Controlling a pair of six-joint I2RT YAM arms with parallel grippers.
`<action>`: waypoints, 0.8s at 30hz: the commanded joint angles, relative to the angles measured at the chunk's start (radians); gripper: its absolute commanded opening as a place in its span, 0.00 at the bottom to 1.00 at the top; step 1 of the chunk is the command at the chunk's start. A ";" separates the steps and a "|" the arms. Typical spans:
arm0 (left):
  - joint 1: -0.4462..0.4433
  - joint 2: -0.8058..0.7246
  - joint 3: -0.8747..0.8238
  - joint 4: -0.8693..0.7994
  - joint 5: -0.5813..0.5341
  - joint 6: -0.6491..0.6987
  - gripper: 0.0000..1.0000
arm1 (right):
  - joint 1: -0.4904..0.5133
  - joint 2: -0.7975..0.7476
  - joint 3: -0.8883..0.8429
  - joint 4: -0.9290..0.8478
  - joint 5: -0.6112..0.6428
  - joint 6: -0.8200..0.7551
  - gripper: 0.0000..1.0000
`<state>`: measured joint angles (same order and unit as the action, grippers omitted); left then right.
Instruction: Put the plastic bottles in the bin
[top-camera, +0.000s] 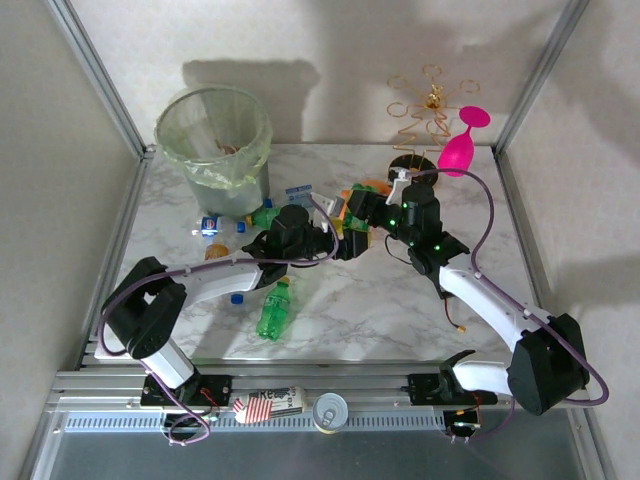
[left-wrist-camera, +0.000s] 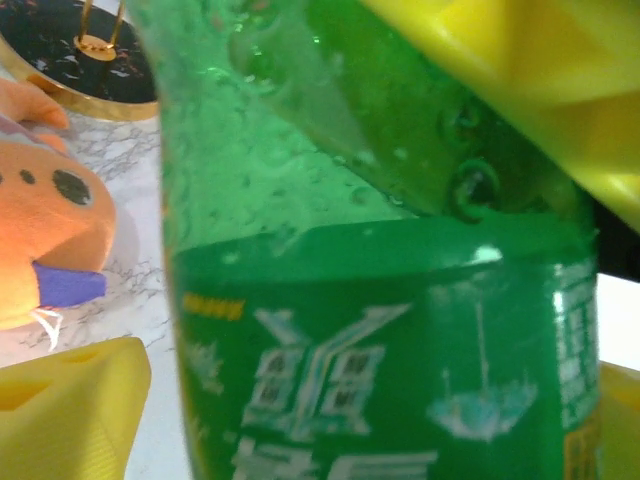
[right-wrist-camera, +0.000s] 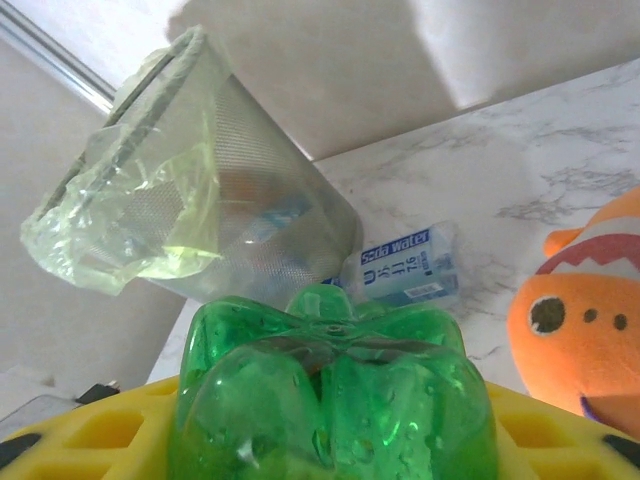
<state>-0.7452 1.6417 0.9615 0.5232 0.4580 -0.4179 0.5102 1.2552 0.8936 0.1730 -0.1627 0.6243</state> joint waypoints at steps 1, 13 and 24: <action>-0.001 0.008 0.024 0.009 0.009 0.011 0.86 | -0.001 -0.012 -0.016 0.035 -0.065 0.025 0.53; 0.000 -0.005 0.017 0.039 0.013 -0.028 0.53 | 0.000 -0.033 -0.050 0.051 -0.088 0.046 0.55; 0.008 -0.056 -0.010 0.004 -0.027 -0.052 0.46 | -0.003 -0.108 -0.007 -0.038 0.044 0.005 0.88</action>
<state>-0.7452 1.6287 0.9607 0.5396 0.4709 -0.4526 0.5064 1.1881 0.8558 0.1665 -0.1787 0.6502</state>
